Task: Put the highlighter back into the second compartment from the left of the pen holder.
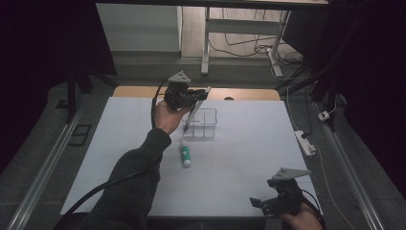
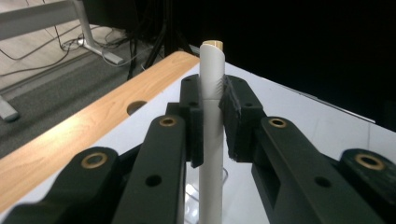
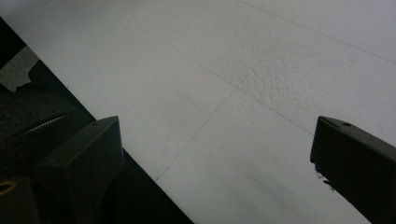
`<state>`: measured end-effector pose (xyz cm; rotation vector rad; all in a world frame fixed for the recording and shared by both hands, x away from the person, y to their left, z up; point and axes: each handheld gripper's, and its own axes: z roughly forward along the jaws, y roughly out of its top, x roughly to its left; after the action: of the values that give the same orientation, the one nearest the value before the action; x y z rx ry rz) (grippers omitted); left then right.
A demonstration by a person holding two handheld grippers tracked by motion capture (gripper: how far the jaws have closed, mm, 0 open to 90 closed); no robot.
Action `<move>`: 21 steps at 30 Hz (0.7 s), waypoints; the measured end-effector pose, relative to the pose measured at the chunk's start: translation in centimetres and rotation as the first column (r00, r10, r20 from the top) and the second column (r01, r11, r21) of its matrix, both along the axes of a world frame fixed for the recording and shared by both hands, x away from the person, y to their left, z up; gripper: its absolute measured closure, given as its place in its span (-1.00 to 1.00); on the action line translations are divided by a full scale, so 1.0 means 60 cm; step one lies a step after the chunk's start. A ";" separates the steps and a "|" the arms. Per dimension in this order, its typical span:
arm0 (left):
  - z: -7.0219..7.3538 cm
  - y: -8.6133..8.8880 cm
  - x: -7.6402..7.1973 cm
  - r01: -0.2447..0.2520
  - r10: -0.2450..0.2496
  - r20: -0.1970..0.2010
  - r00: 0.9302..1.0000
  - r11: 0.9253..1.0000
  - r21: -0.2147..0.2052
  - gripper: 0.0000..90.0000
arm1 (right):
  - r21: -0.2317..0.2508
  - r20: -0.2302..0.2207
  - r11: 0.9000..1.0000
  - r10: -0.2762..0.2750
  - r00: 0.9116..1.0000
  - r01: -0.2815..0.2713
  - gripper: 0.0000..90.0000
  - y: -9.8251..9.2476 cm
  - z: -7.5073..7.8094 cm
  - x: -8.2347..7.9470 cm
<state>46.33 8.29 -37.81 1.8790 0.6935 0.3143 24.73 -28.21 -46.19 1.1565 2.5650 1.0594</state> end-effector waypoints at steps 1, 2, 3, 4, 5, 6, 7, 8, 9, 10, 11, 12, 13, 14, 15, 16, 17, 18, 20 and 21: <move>0.000 -0.002 0.003 -0.001 0.001 0.000 1.000 1.000 -0.002 0.74 | 0.001 -0.001 1.000 0.000 1.000 0.000 -0.95 0.000 0.000 0.000; -0.001 -0.005 0.006 0.000 0.000 0.002 1.000 1.000 -0.006 0.74 | 0.001 0.000 1.000 -0.002 1.000 0.002 -0.95 0.000 0.000 0.000; -0.001 -0.007 0.009 0.004 -0.004 0.004 1.000 1.000 -0.008 0.74 | -0.001 0.000 1.000 -0.004 1.000 0.004 -0.95 0.000 0.000 0.000; -0.002 -0.010 0.012 0.007 -0.007 0.010 1.000 1.000 -0.012 0.74 | 0.001 -0.002 1.000 -0.005 1.000 0.005 -0.95 -0.001 0.000 0.000; -0.003 -0.013 0.013 0.009 -0.009 0.022 1.000 1.000 -0.011 0.74 | 0.002 -0.003 1.000 -0.005 1.000 0.005 -0.95 -0.001 0.000 0.000; -0.003 -0.016 0.015 0.010 -0.010 0.030 1.000 1.000 -0.009 0.74 | 0.003 -0.003 1.000 -0.005 1.000 0.005 -0.95 -0.001 0.000 0.000; -0.005 -0.019 0.018 0.016 -0.015 0.032 0.999 1.000 -0.014 0.74 | 0.002 -0.003 1.000 -0.003 1.000 0.003 -0.95 -0.001 0.000 0.000; -0.006 -0.021 0.020 0.015 -0.015 0.040 0.999 1.000 -0.011 0.74 | -0.001 -0.001 1.000 -0.002 1.000 0.002 -0.95 0.000 0.000 0.000; -0.007 -0.024 0.022 0.014 -0.014 0.052 0.999 1.000 -0.006 0.74 | -0.003 -0.001 1.000 0.000 1.000 0.000 -0.95 0.000 0.000 0.000; -0.009 -0.026 0.024 0.018 -0.017 0.056 0.998 1.000 -0.005 0.74 | -0.004 0.000 1.000 0.002 1.000 -0.002 -0.95 0.001 0.000 0.000; -0.010 -0.028 0.026 0.017 -0.016 0.061 0.998 1.000 -0.006 0.74 | -0.005 0.000 1.000 0.003 1.000 -0.003 -0.95 0.001 0.000 0.000; -0.012 -0.030 0.028 0.016 -0.015 0.068 0.998 1.000 -0.007 0.74 | -0.006 0.000 1.000 0.002 1.000 -0.002 -0.95 0.001 0.000 -0.001; -0.015 -0.031 0.031 0.017 -0.017 0.070 0.997 1.000 -0.004 0.74 | -0.005 -0.001 1.000 0.001 1.000 -0.001 -0.95 0.000 0.000 -0.001; -0.017 -0.033 0.033 0.020 -0.019 0.071 0.997 1.000 -0.003 0.74 | -0.003 -0.001 1.000 0.000 1.000 0.000 -0.95 0.000 0.000 -0.001; -0.020 -0.034 0.036 0.020 -0.020 0.077 0.997 1.000 -0.003 0.74 | -0.002 -0.002 1.000 0.000 1.000 0.000 -0.95 0.000 0.000 -0.001; -0.023 -0.035 0.038 0.019 -0.019 0.082 0.996 1.000 0.001 0.74 | -0.002 -0.002 1.000 0.000 1.000 0.000 -0.95 0.000 0.000 -0.001; -0.027 -0.036 0.041 0.018 -0.018 0.086 0.996 1.000 0.001 0.74 | -0.003 -0.002 1.000 -0.001 1.000 0.001 -0.95 0.000 0.000 -0.001; -0.030 -0.037 0.043 0.019 -0.019 0.086 0.996 1.000 -0.003 0.74 | -0.004 -0.002 1.000 0.000 1.000 0.000 -0.95 0.000 0.000 -0.001; -0.035 -0.039 0.046 0.018 -0.018 0.090 0.996 1.000 0.000 0.74 | -0.004 -0.002 1.000 0.000 1.000 0.000 -0.95 0.000 0.000 -0.001; -0.039 -0.040 0.047 0.021 -0.021 0.093 0.995 1.000 0.005 0.74 | -0.004 -0.003 1.000 -0.001 1.000 0.001 -0.95 0.000 0.000 -0.001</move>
<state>49.17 5.87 -40.13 1.8620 0.6103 0.3873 24.66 -28.21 -46.21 1.1594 2.5670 1.0521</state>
